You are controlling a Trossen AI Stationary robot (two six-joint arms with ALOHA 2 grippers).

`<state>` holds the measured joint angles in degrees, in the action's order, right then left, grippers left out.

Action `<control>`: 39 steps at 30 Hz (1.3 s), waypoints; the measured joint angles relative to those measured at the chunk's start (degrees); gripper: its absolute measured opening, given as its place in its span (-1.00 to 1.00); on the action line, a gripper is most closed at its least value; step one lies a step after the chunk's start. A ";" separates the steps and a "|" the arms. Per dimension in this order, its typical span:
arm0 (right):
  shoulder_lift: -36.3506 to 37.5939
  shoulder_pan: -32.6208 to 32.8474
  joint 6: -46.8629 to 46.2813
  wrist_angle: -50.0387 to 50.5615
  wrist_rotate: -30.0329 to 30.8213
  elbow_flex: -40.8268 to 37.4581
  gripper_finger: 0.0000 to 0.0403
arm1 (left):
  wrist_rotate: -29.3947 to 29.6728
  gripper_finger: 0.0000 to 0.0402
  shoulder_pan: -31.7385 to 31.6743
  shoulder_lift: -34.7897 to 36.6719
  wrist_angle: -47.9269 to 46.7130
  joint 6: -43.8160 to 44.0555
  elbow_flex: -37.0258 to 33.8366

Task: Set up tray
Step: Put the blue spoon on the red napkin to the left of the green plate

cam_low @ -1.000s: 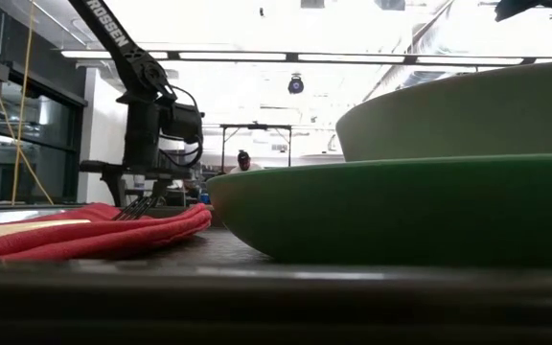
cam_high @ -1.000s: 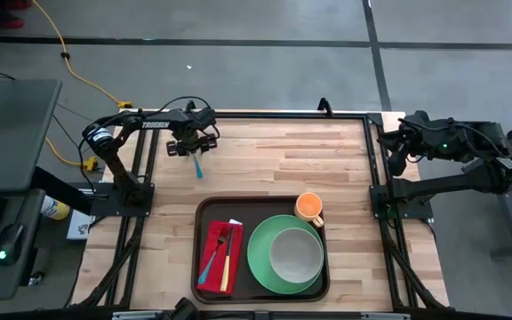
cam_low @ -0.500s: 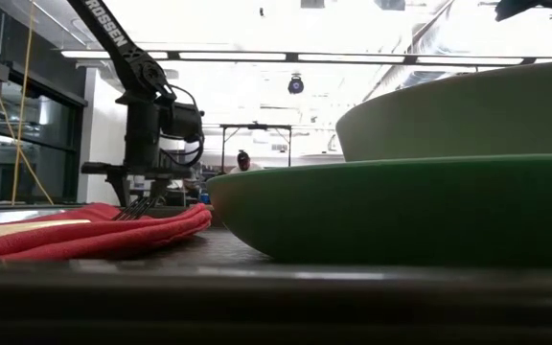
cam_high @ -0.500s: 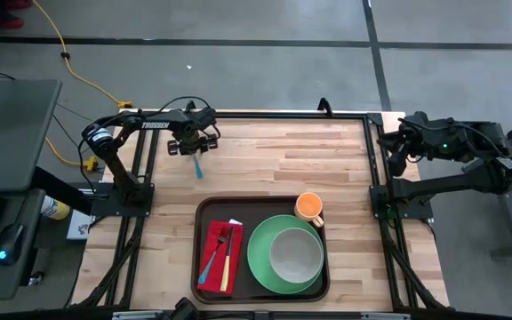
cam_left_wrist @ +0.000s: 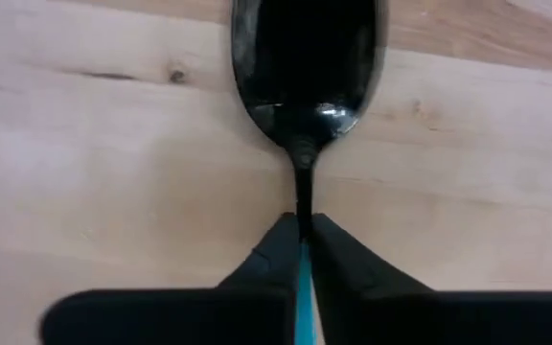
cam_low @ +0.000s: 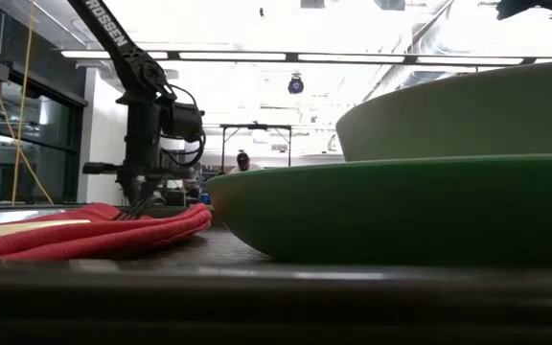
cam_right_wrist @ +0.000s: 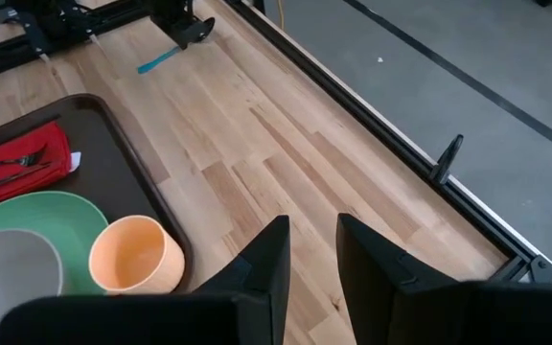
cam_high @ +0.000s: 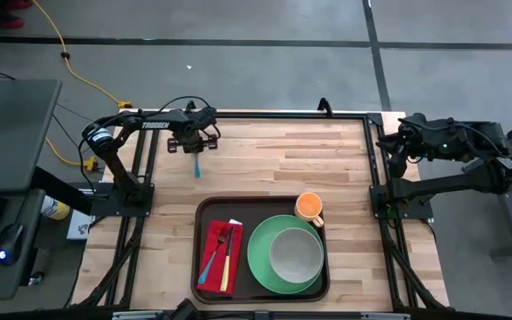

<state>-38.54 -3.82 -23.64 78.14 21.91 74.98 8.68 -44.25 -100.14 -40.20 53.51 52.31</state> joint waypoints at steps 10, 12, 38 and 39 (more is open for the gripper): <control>0.00 0.01 0.43 0.01 -0.02 0.00 -0.67 | -0.36 -0.90 0.00 0.02 -0.31 -8.30 0.04; 0.00 0.01 0.61 0.01 -0.02 0.00 -0.67 | -0.53 -0.94 0.00 0.42 -0.43 -10.06 0.13; 0.00 0.01 4.61 0.01 0.17 0.00 -0.67 | -14.21 -0.94 7.20 15.09 -4.90 -27.63 2.40; 0.00 -0.01 4.63 0.01 0.17 0.00 -0.67 | -15.40 -0.94 8.34 15.70 -5.66 -27.85 2.40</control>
<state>-38.54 -3.83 -19.01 78.15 22.09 74.98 -6.72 -35.91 -84.44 -45.86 25.66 54.72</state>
